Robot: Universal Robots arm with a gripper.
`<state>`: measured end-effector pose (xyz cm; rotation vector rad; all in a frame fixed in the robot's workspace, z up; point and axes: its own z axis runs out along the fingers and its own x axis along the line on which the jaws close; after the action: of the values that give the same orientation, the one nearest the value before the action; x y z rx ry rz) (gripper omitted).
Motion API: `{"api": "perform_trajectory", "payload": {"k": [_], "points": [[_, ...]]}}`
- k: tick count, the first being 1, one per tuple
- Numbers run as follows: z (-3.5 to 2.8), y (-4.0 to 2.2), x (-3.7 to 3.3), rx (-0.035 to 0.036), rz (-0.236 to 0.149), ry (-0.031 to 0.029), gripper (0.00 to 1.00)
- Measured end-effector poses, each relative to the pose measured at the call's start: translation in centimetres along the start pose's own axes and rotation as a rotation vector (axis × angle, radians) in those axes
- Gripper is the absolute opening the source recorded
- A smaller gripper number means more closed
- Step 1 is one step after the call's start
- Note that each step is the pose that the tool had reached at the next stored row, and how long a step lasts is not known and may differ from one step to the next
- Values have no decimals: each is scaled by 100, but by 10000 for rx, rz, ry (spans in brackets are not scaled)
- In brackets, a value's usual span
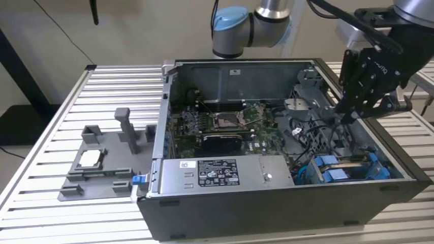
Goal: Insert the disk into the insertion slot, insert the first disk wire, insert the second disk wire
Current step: 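Insert the second disk wire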
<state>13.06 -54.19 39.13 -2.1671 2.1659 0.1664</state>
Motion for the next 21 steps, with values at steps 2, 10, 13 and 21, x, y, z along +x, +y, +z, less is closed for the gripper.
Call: {"api": "perform_trajectory", "payload": {"k": [2,10,13,21], "points": [[-28,39,-4,75,-9,1,33],[-47,191,-23,475,-62,110,33],[-45,229,-35,714,-104,164,33],[-44,261,-44,846,-142,176,33]]}}
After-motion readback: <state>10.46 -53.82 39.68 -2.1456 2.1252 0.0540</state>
